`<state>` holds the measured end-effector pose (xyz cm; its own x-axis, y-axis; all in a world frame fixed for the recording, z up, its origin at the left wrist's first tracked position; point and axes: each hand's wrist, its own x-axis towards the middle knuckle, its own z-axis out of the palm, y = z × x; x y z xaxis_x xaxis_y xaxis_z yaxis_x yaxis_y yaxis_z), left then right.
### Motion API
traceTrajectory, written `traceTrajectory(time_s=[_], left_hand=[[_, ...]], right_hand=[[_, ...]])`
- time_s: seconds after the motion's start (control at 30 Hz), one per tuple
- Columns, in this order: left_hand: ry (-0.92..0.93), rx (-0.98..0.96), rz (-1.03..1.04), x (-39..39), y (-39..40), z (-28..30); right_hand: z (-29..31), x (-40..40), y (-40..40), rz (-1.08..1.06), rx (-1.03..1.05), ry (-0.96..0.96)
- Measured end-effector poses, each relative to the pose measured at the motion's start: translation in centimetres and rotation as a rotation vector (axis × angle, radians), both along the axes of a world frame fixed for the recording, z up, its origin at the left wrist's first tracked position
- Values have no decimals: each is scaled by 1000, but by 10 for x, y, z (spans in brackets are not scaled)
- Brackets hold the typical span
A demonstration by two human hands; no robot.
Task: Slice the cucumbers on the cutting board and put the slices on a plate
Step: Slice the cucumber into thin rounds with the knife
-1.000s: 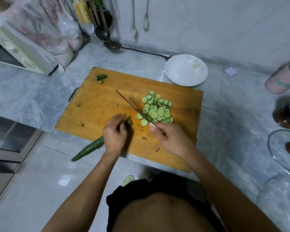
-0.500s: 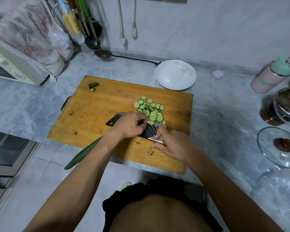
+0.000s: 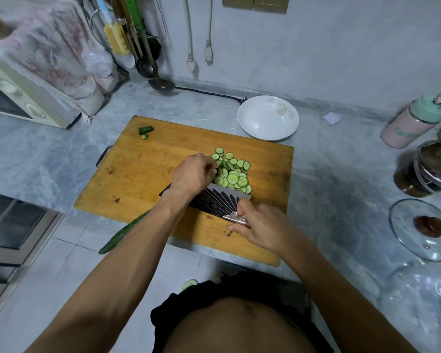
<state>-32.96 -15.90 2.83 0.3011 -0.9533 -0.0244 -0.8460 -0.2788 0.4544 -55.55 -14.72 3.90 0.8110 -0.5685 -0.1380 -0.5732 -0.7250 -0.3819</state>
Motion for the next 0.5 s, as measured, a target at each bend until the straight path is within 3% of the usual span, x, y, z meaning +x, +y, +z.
traceTrajectory(time_s=[0.13,0.27,0.43,0.5], left_hand=[[35,-2,62,12,16,-2],[155,-28,-14,12,32,-3],[239,-516,258,8,65,10],[238,-615,371,10,84,6]], right_hand=[[-2,-4,0,-20,4,-1],[-4,-7,1,-45,24,-23],[-6,-5,9,-180,157,-154],[-6,-2,10,-211,190,-220]])
